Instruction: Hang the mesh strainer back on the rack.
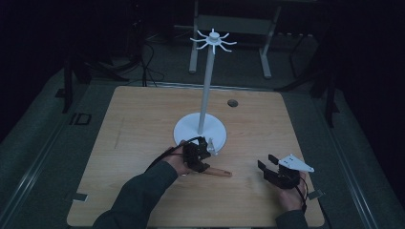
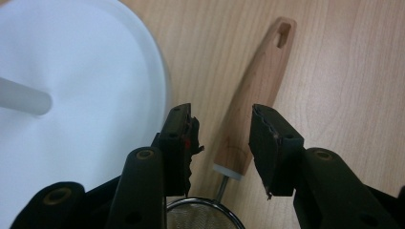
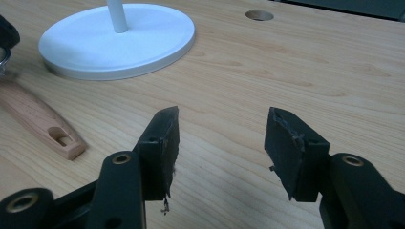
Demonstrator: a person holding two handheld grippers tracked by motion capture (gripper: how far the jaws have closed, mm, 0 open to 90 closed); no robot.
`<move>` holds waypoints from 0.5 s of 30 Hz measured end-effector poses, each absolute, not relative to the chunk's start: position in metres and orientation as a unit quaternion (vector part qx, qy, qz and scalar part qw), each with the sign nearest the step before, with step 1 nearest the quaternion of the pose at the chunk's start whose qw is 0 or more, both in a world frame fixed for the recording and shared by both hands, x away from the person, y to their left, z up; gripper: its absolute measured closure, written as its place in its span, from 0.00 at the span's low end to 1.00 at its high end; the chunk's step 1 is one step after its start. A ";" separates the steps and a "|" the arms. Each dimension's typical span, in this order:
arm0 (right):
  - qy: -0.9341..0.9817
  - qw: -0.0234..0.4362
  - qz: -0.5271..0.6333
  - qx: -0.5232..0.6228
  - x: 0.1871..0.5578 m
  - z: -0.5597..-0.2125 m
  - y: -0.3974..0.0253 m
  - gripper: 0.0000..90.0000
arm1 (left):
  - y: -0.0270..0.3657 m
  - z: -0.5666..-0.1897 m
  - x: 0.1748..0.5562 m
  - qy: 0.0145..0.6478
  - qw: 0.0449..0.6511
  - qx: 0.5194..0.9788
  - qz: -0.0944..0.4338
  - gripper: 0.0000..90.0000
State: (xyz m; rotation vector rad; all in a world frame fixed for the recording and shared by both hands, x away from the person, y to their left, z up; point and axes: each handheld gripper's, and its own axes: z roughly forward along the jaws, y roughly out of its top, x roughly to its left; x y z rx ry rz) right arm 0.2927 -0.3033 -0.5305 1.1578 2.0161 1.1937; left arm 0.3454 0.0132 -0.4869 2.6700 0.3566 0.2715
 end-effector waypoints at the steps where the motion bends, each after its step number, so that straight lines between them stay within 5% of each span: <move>1: 0.745 0.261 0.441 0.428 0.293 -0.530 -0.303 0.50 | 0.013 -0.488 0.345 0.127 0.213 0.964 0.097 0.67; 15: 0.747 0.259 0.440 0.425 0.293 -0.531 -0.303 0.50 | -0.002 -0.506 0.339 0.096 0.170 0.977 0.080 0.70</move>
